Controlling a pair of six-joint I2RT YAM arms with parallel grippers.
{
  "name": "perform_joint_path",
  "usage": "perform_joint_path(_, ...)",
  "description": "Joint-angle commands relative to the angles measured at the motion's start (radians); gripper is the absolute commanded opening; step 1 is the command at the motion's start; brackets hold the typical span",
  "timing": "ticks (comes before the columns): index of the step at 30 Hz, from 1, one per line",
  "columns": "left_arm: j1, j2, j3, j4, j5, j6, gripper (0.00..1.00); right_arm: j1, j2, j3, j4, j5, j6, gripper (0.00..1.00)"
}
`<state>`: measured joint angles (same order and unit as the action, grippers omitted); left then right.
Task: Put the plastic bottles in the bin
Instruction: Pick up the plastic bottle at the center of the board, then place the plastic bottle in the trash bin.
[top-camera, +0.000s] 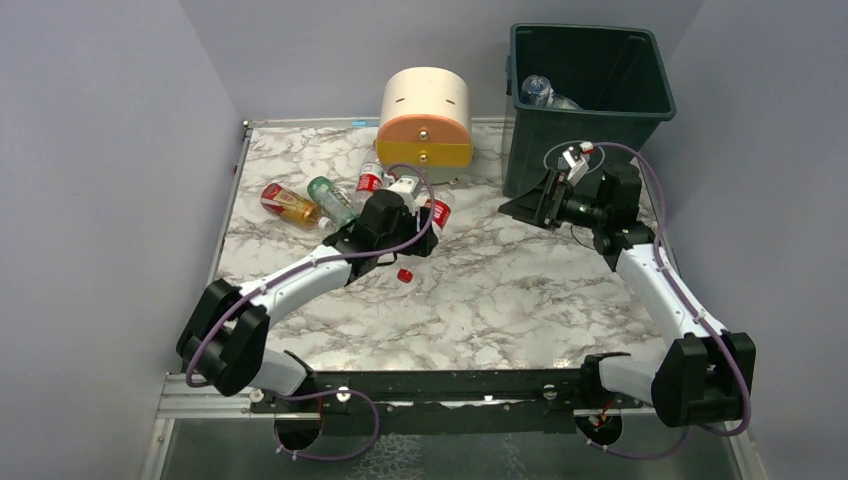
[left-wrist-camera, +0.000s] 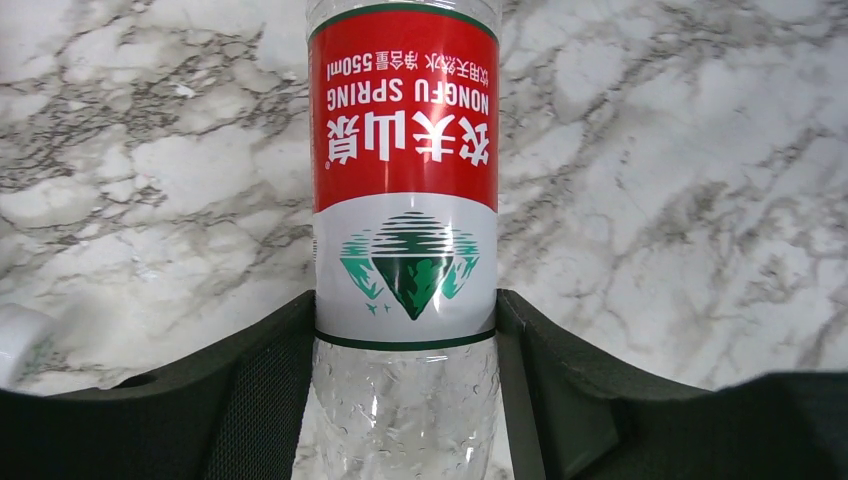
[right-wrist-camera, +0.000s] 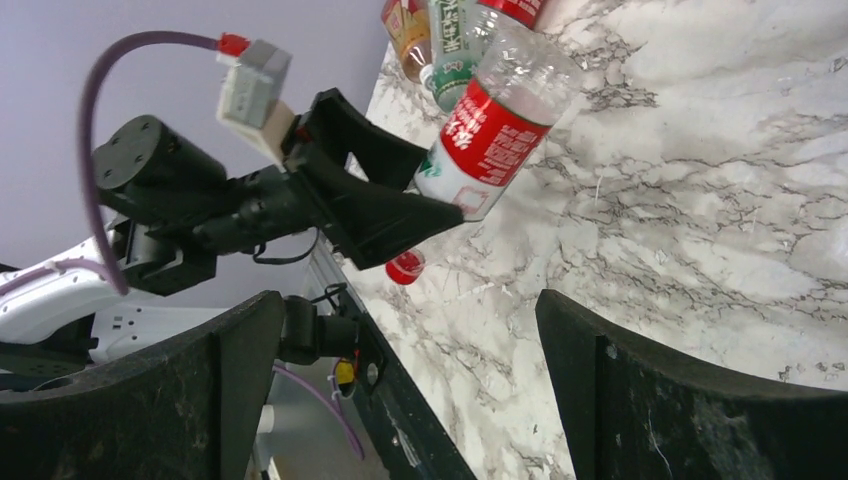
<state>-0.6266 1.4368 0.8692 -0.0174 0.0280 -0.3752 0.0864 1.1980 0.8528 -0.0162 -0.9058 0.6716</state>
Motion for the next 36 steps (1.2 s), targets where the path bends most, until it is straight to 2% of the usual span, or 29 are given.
perform_joint_path(1, -0.031, -0.124, -0.035, 0.005, 0.114, -0.067, 0.64, 0.014, -0.020, -0.028, 0.023, 0.015, 0.000, 0.99)
perform_joint_path(11, -0.052, -0.265, -0.097, 0.053, 0.187, -0.134, 0.64, 0.033, 0.016, -0.046, 0.070, -0.010, 0.038, 0.99)
perform_joint_path(36, -0.090, -0.291, -0.111, 0.086, 0.193, -0.159, 0.64, 0.208, 0.104, -0.037, 0.196, 0.065, 0.134, 1.00)
